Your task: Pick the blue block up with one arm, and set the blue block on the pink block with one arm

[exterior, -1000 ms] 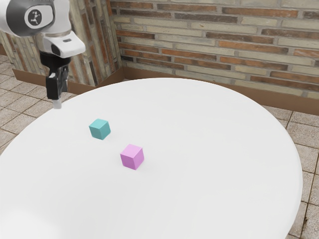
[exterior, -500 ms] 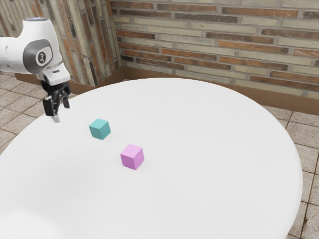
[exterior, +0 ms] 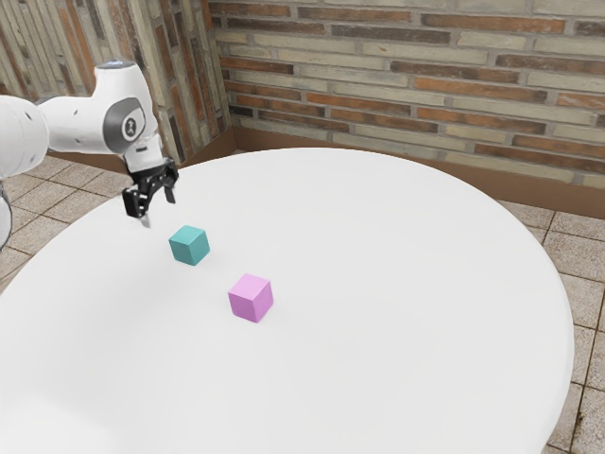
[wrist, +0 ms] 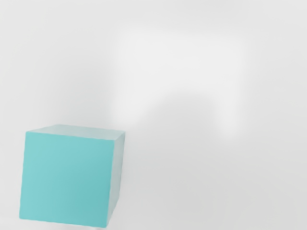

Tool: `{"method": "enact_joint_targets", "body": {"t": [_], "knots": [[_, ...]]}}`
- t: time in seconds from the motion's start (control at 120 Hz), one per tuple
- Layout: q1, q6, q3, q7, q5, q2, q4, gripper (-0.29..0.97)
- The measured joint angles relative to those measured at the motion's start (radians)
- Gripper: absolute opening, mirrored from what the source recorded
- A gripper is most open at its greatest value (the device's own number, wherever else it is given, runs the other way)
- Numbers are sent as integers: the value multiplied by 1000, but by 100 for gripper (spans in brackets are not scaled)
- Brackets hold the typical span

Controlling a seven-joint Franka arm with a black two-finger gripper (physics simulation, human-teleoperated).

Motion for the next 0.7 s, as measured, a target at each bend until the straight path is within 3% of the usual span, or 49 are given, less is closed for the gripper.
{"method": "enact_joint_targets", "body": {"t": [0.225, 0.7], "knots": [[-2, 7, 0, 55, -17, 154, 150, 68], [-1, 31, -2, 127, -55, 312, 297, 68]]}}
